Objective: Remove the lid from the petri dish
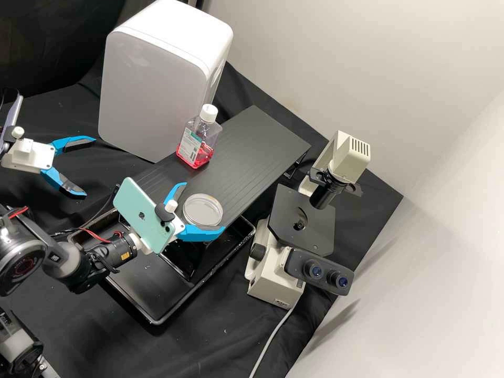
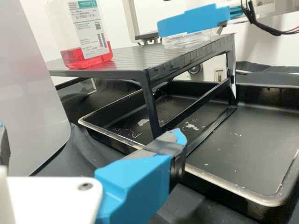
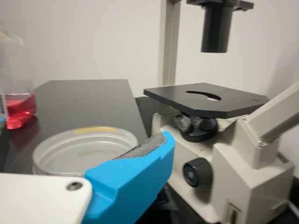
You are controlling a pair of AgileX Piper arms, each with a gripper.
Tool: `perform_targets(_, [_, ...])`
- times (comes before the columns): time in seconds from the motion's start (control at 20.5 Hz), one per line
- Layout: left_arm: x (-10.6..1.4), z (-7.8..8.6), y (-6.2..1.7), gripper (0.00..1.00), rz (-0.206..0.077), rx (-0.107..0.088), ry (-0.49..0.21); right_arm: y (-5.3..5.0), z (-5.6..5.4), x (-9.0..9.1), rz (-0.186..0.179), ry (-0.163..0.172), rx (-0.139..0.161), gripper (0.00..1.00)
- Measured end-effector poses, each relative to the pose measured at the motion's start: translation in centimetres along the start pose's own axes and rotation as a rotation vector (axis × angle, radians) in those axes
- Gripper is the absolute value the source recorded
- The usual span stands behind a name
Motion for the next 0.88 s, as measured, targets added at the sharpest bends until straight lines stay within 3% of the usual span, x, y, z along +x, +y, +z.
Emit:
perform_targets(0.15, [0.02, 0.12, 0.00, 1.00, 0.000, 0.000, -0.004, -0.20, -0.02, 0.06, -0.036, 0.028, 0.040, 1.00])
perform_targets(0.29, [0.02, 0.12, 0.00, 1.00, 0.000, 0.000, -0.004, -0.33, 0.03, 0.10, -0.049, 0.032, 0.063, 1.00])
perform_targets(0.88, [0.03, 0.12, -0.06, 1.00, -0.002, -0.001, -0.004, -0.49, 0.20, 0.15, -0.056, 0.024, 0.063, 1.00])
